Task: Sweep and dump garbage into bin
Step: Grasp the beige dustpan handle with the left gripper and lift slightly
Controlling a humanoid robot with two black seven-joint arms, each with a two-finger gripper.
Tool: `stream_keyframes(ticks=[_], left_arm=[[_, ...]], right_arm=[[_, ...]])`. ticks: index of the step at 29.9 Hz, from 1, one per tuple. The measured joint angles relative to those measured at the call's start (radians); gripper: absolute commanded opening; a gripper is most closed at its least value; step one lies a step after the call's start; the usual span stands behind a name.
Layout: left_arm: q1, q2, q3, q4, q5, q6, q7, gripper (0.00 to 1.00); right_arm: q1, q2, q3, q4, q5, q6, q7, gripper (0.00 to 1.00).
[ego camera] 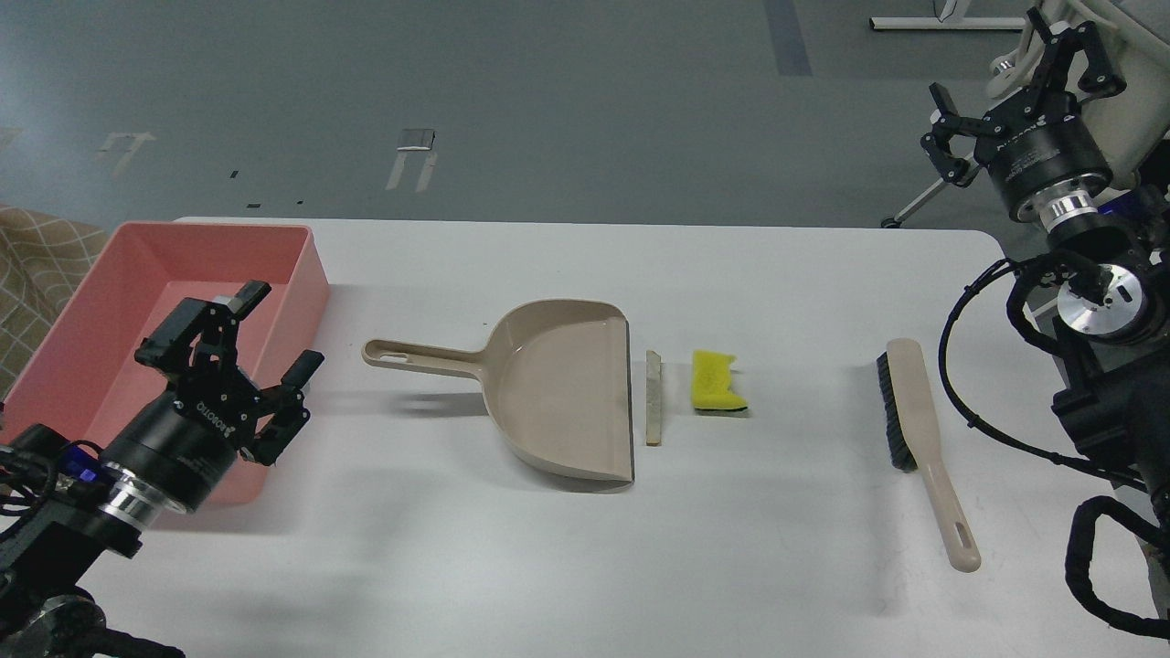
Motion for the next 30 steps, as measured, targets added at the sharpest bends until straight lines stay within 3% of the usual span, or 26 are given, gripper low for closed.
stream_keyframes(ticks=[8, 18, 24, 30], left_arm=[[-0.099, -0.049, 0.178, 0.096, 0.101, 0.053, 0.000, 0.81], [-0.257, -0.097, 0.296, 0.271, 0.102, 0.095, 0.000, 0.77], [-0.342, -0.131, 0.330, 0.377, 0.099, 0.098, 0.000, 0.67], [-0.380, -0.136, 0.336, 0.394, 0.100, 0.103, 0.001, 0.67]], right_arm=[[-0.002, -0.015, 0.000, 0.000, 0.000, 0.000, 0.000, 1.00], [-0.009, -0.017, 0.000, 0.000, 0.000, 0.000, 0.000, 1.00], [-0.009, -0.017, 0.000, 0.000, 0.000, 0.000, 0.000, 1.00], [-0.014, -0.017, 0.000, -0.002, 0.000, 0.000, 0.000, 1.00]])
